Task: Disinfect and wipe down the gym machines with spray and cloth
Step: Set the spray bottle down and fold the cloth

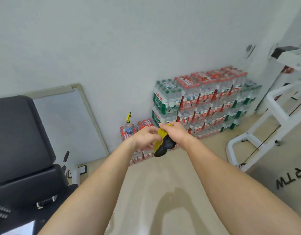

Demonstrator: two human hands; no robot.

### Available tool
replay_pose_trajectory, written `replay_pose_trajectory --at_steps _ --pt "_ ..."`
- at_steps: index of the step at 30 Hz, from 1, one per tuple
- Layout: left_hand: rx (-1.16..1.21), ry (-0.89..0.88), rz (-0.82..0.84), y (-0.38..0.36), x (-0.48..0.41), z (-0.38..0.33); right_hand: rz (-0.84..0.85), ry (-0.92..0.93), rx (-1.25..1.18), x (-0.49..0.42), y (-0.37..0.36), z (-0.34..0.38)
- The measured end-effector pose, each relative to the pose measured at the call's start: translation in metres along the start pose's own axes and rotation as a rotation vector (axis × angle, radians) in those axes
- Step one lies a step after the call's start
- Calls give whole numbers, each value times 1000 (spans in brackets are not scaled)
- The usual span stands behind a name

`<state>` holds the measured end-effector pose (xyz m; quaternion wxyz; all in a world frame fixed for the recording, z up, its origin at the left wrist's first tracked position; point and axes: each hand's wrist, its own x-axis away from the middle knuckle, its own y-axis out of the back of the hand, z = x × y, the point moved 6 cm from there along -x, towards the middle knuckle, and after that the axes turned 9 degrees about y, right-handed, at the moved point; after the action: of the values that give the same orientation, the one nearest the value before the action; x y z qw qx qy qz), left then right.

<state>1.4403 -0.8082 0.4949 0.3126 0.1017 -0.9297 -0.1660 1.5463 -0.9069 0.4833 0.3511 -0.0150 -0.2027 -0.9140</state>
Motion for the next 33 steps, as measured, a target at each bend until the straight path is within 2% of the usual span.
replay_pose_trajectory --at_steps 5,9,15,20,23,28,33 --pt "-239 -117 10 -32 62 -36 -36 -35 11 83 37 15" --pt "-309 -157 30 -56 103 -49 -82 -54 -38 137 51 20" --pt "-361 -136 26 -97 169 -40 -110 -93 -61 231 48 23" --pt "-452 -76 123 -152 206 -27 -142 -115 -12 306 62 7" --pt "-477 -69 163 -201 233 -24 -156 -132 -12 355 82 -16" --pt "-542 -50 261 -314 273 -20 -204 -231 -167 464 122 -81" --pt "-700 -89 423 -466 325 -5 -389 -330 -220 601 174 -167"
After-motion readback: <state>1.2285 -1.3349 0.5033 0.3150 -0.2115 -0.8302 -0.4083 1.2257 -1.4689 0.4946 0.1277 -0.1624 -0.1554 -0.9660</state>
